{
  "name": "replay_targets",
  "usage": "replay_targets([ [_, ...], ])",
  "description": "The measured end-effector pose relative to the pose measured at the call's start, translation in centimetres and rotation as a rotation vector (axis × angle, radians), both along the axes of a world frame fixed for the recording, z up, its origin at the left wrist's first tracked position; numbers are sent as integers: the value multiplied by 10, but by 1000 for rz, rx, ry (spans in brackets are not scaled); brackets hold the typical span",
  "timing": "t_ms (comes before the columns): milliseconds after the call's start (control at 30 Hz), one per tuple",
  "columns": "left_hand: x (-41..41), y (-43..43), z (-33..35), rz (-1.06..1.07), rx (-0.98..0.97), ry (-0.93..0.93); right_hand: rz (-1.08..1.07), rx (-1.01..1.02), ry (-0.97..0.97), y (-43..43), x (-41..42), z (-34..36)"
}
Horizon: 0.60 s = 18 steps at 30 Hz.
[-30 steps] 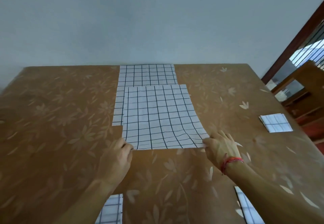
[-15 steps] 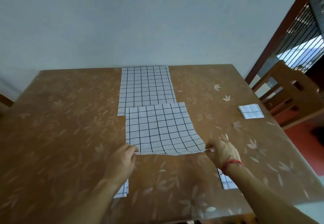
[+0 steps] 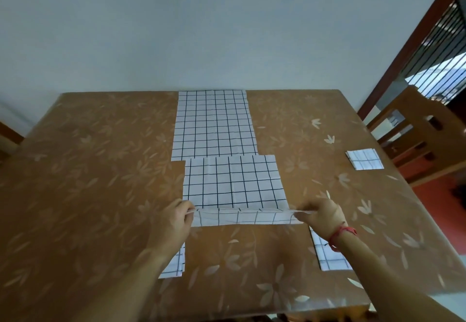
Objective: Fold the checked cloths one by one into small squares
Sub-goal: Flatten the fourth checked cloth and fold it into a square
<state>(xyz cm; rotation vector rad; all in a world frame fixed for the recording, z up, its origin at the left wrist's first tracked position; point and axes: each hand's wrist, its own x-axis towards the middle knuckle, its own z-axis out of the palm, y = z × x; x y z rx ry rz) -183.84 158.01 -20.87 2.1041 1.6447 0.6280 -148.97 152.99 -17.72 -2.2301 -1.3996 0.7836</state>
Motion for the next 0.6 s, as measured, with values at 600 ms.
replay_targets([
  [600,8,113,-34,-13,175,188,-225,51,154,117,-10,-65],
])
